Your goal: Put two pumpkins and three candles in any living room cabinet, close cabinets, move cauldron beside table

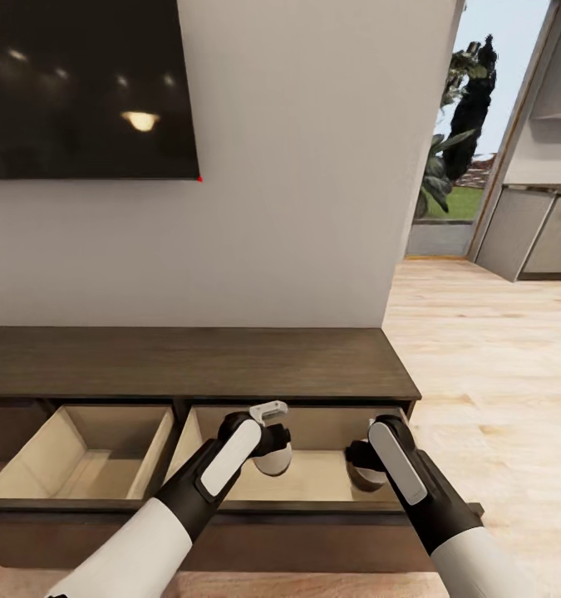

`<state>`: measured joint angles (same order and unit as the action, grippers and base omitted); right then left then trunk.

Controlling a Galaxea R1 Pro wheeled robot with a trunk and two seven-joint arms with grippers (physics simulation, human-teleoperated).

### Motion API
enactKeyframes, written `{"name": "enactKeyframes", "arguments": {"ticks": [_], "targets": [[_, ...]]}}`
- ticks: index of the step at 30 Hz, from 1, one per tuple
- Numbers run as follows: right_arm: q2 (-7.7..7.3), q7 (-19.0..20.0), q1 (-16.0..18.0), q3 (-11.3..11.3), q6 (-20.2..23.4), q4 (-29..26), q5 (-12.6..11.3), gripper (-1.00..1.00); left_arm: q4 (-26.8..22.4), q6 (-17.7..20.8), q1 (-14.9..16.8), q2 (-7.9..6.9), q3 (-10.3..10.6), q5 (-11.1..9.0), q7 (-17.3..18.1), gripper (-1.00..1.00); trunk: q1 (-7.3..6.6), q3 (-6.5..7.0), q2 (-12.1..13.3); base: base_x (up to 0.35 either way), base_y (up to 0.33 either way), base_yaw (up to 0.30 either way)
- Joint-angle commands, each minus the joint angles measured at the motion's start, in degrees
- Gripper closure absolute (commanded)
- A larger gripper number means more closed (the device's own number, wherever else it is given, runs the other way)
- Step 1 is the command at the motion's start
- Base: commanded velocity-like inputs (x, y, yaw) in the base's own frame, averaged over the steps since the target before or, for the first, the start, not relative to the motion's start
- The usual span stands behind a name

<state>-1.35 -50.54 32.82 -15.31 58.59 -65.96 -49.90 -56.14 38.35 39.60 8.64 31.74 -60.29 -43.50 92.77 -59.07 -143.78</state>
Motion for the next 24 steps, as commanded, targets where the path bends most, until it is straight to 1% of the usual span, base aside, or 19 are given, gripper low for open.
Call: {"name": "enactKeyframes", "arguments": {"ticks": [1, 3, 5, 9, 11, 12, 14, 17, 19, 24], "targets": [[-0.06, -0.63, 0.05, -0.17, -0.34, -0.05, -0.40, 1.00, -0.37, 0.14, 0.04, -0.02, 0.42, -0.37, -0.71, 1.00, -0.01, -0.06, -0.02, 0.000, 0.000, 0.000], [-0.06, -0.59, 0.05, -0.19, -1.30, 0.01, 0.28, 1.00, -0.77, 0.09, 0.04, 0.01, 1.55, -0.36, -0.71, 1.00, -0.01, -0.06, -0.02, 0.000, 0.000, 0.000], [-0.06, -0.55, 0.05, -0.22, -2.06, 0.05, 0.85, 1.00, -0.90, 0.07, 0.04, 0.04, 2.22, -0.35, -0.71, 1.00, -0.01, -0.06, -0.02, 0.000, 0.000, 0.000], [-0.04, -0.20, 0.05, -0.25, -5.16, 0.71, 2.42, 1.00, -0.98, 0.06, 0.04, 0.10, 2.70, -0.38, -0.71, 1.00, -0.01, -0.06, -0.02, 0.000, 0.000, 0.000], [0.02, -0.06, 0.13, -0.32, -5.93, 1.59, 3.03, 1.00, -0.98, 0.06, 0.04, 0.13, 2.79, -0.42, -0.71, 1.00, -0.01, -0.06, -0.02, 0.000, 0.000, 0.000], [0.05, -0.01, 0.24, -0.49, -6.13, 1.95, 3.20, 1.00, -0.98, 0.06, 0.04, 0.15, 2.99, -0.42, -0.71, 1.00, -0.01, -0.06, -0.02, 0.000, 0.000, 0.000], [0.44, 0.00, 0.38, -1.63, -6.36, 2.38, 3.44, 1.00, -0.99, 0.06, 0.04, 0.27, 3.53, -0.43, -0.71, 1.00, -0.01, -0.06, -0.02, 0.000, -0.046, 0.000], [0.99, 0.00, 0.46, -2.59, -6.44, 2.55, 3.54, 1.00, -1.05, 0.06, 0.04, 0.31, 3.77, -0.44, -0.71, 1.00, -0.01, -0.06, -0.02, 0.000, -0.165, 0.000], [1.44, 0.06, 0.48, -2.85, -6.46, 2.70, 3.61, 1.00, -1.02, 0.06, 0.04, 0.32, 3.83, -0.47, -0.71, 1.00, -0.01, -0.06, -0.02, 0.000, -0.101, 0.000], [1.70, 0.09, 0.81, -2.97, -6.55, 3.82, 3.61, 1.00, -0.88, 0.06, 0.04, 0.64, 3.93, -0.72, -0.71, 1.00, -0.01, -0.06, -0.02, 0.000, -0.029, 0.000]]}}
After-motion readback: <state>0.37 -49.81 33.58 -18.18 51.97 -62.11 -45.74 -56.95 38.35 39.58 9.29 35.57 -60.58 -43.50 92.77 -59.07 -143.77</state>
